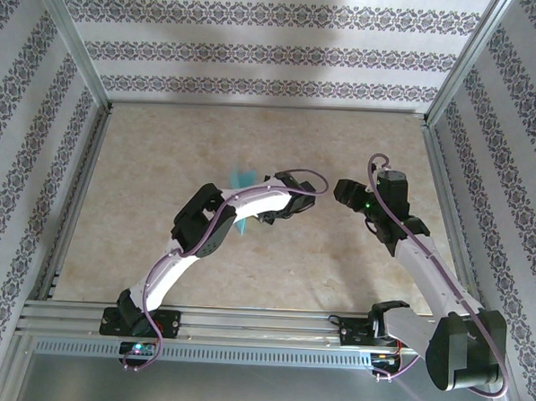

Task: Fold a paper plane with a square sheet of paper (pick it up from the middle)
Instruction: Turn over the paper at the center of the table, then move the square sheet of paper to the center of the table.

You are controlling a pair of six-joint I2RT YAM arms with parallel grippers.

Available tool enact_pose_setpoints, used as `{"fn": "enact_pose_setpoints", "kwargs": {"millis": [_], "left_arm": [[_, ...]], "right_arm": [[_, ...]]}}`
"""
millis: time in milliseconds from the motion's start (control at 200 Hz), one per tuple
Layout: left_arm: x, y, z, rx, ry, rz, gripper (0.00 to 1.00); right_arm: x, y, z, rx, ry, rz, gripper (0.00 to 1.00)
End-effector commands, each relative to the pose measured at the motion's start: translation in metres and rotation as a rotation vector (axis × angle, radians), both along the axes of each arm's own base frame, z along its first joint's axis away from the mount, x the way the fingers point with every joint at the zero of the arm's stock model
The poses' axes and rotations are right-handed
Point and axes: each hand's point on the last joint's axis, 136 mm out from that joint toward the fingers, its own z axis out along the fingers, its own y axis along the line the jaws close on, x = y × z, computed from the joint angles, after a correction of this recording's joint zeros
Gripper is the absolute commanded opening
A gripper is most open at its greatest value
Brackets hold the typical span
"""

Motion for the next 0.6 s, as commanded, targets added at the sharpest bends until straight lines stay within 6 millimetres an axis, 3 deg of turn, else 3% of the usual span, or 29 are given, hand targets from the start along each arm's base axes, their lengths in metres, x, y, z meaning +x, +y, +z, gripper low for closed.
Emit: {"fn": "enact_pose_setpoints", "kwargs": {"millis": [0, 145, 315, 405, 490, 595], "left_arm": [[-0.006, -0.034, 0.008, -0.143, -0.004, -0.006, 0.27], [-0.013, -0.064, 0.017, -0.293, 0.012, -0.011, 0.29], [-0.027, -0.117, 0.055, -0.627, 0.049, -0.046, 0.33], [-0.034, -0.132, 0.079, -0.798, 0.048, -0.061, 0.35], [-0.037, -0.131, 0.097, -0.93, 0.04, -0.051, 0.37], [-0.035, -0.106, 0.106, -1.042, 0.006, -0.006, 0.41]], "right_arm": [[0.002, 0.0, -0.001, 0.033, -0.004, -0.004, 0.69], [0.002, -0.006, -0.002, 0.032, 0.001, -0.036, 0.69], [0.003, -0.023, -0.005, 0.05, 0.007, -0.121, 0.7], [0.005, -0.026, -0.005, 0.063, 0.002, -0.136, 0.7], [0.008, -0.021, -0.006, 0.077, 0.01, -0.115, 0.7], [0.013, -0.008, -0.008, 0.118, 0.031, -0.058, 0.71]]}}
